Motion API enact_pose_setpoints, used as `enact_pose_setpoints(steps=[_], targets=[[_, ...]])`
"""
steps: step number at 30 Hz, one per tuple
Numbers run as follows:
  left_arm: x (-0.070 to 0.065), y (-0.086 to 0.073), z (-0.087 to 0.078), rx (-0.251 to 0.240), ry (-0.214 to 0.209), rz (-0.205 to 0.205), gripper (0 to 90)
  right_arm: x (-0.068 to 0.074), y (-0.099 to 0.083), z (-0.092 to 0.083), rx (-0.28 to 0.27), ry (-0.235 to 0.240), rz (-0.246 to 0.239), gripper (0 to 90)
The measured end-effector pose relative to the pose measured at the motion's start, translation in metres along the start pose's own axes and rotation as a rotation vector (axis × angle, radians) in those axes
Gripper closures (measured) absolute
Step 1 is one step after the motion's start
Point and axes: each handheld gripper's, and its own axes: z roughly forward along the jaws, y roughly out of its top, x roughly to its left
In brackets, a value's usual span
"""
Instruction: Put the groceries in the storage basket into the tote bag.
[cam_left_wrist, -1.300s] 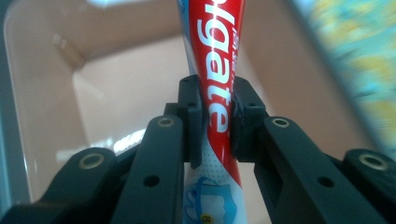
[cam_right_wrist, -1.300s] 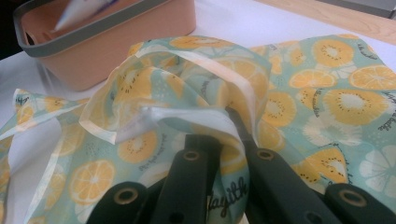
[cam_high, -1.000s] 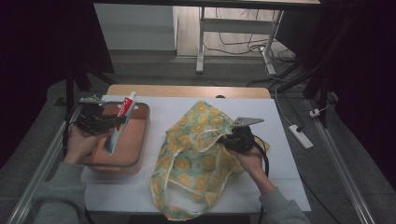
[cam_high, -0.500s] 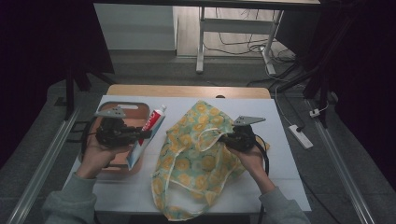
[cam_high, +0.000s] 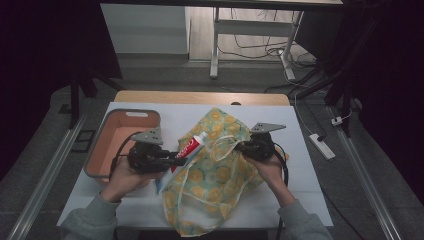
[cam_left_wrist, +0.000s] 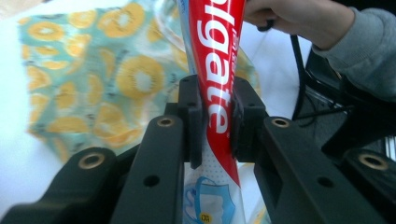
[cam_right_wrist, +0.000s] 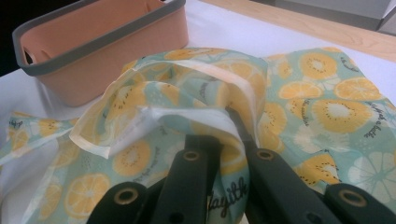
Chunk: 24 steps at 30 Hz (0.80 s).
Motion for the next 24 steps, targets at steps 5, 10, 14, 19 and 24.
enact_pose_setpoints(steps=[5, 10, 14, 19, 24], targets=[[-0.012, -0.001, 0.025, 0.079, -0.030, 0.035, 76.5, 0.000, 0.001, -0.002, -0.010, 0.001, 0.003, 88.1], [-0.021, -0.004, 0.041, 0.139, -0.028, 0.043, 76.5, 0.000, 0.002, -0.004, -0.019, 0.007, 0.006, 88.1], [-0.025, -0.007, 0.054, 0.211, 0.005, 0.044, 76.5, 0.001, 0.004, -0.006, -0.029, 0.010, 0.007, 88.1], [-0.028, -0.011, 0.064, 0.278, -0.004, 0.065, 76.5, 0.002, 0.006, -0.009, -0.043, 0.018, 0.010, 88.1], [-0.023, 0.001, 0.081, 0.325, 0.038, 0.036, 76.4, 0.008, 0.008, -0.010, -0.057, 0.029, 0.001, 88.1]])
